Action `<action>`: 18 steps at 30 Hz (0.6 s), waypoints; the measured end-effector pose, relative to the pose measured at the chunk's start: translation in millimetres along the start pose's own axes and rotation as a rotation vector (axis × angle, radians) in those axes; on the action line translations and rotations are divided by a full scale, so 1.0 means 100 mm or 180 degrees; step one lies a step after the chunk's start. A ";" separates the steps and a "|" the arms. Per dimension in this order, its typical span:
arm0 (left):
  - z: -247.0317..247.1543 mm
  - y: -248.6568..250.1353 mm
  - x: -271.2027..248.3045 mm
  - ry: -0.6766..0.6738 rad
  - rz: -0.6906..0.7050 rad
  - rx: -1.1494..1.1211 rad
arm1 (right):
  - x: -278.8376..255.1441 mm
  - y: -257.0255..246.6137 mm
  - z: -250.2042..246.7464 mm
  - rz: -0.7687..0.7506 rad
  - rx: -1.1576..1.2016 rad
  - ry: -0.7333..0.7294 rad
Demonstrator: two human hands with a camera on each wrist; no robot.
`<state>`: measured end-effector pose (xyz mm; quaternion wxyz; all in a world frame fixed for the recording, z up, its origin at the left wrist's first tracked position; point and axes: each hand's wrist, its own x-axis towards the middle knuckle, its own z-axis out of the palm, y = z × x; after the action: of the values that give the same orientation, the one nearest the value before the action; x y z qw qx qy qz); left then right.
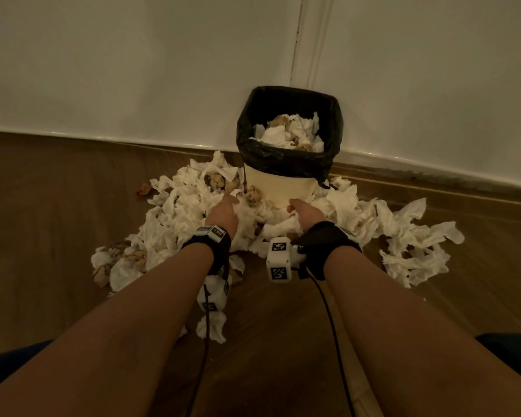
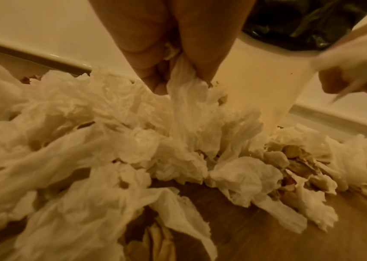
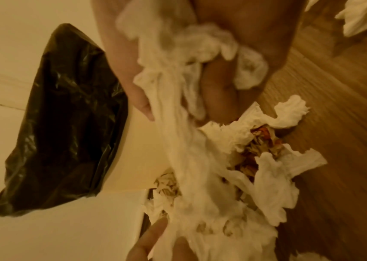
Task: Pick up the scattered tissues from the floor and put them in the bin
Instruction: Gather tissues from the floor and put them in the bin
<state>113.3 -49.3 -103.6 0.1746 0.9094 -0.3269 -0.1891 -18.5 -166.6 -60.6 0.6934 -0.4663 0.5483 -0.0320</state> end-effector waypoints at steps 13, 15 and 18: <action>-0.39 0.19 -0.20 0.0350 -0.0619 -0.1901 | -0.51 -0.17 0.00 0.0050 0.1069 -0.0490; -0.59 0.33 -0.26 0.0552 -0.0547 -0.2186 | -0.68 -0.25 -0.01 -0.0243 0.0969 -0.0698; -0.94 0.64 -0.35 0.0655 -0.0445 -0.2663 | -1.01 -0.55 -0.02 -0.0601 0.1165 -0.0693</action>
<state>97.6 -54.1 14.2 0.5463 0.7944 -0.1406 -0.2250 -34.6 -143.2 50.4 0.8154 -0.3828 0.4093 -0.1451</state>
